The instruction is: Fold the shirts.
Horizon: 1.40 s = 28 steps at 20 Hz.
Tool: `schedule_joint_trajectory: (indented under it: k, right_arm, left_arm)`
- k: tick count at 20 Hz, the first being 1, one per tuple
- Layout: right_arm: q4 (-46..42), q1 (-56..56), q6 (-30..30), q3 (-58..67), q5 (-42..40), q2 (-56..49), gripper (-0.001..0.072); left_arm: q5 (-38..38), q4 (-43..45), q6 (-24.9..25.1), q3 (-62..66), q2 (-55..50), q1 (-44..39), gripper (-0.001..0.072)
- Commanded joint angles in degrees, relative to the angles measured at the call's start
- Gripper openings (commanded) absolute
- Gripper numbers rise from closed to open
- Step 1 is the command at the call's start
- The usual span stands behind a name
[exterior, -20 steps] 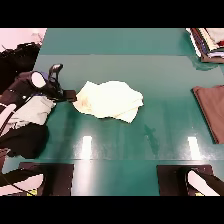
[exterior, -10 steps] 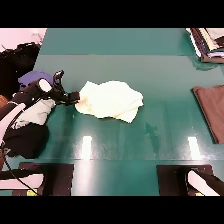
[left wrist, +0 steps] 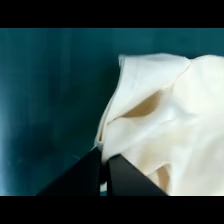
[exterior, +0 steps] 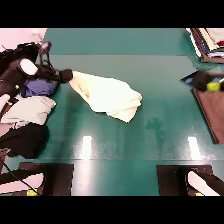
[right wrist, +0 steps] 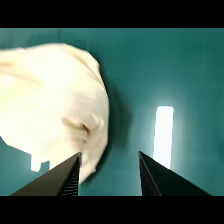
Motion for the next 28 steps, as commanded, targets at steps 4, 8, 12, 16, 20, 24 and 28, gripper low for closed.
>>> schedule_joint_trajectory:
  k: [4, 8, 12, 16, 20, 24, 28]
  right_arm:
    - [6.3, 12.7, -3.4, -10.2, -8.7, -14.5, 0.0419]
    - [7.8, 19.7, -4.0, -3.5, -9.5, -25.5, 0.0419]
    - [7.8, 23.7, -3.9, 4.6, -9.1, -33.3, 0.0419]
    - [7.6, 26.2, -3.9, 10.1, -6.4, -39.5, 0.0239]
    - [7.1, 25.6, -3.9, 13.5, -7.1, -40.3, 0.0013]
    - [3.6, 22.3, -3.7, 18.3, -7.2, -35.3, 0.0012]
    - [-8.7, 18.1, -1.0, 24.6, -4.5, -26.7, 0.0011]
  left_arm:
    - [-2.7, 1.4, 0.3, 4.4, 0.7, 0.0, 0.0027]
    - [-4.1, 1.6, 0.3, 4.4, 0.7, 0.0, 0.0027]
    - [-4.8, 1.6, 0.3, 4.4, 0.7, 0.0, 0.0027]
    - [-5.7, 1.6, 0.1, 4.4, 0.7, 0.0, 0.0027]
    - [-7.3, 1.7, 0.1, 4.4, 0.9, 0.0, 0.0026]
    - [-5.4, 2.1, 0.2, 5.6, 5.1, 0.0, 0.0026]
    - [-5.4, 3.1, 2.5, 11.1, 11.9, 0.0, 0.0026]
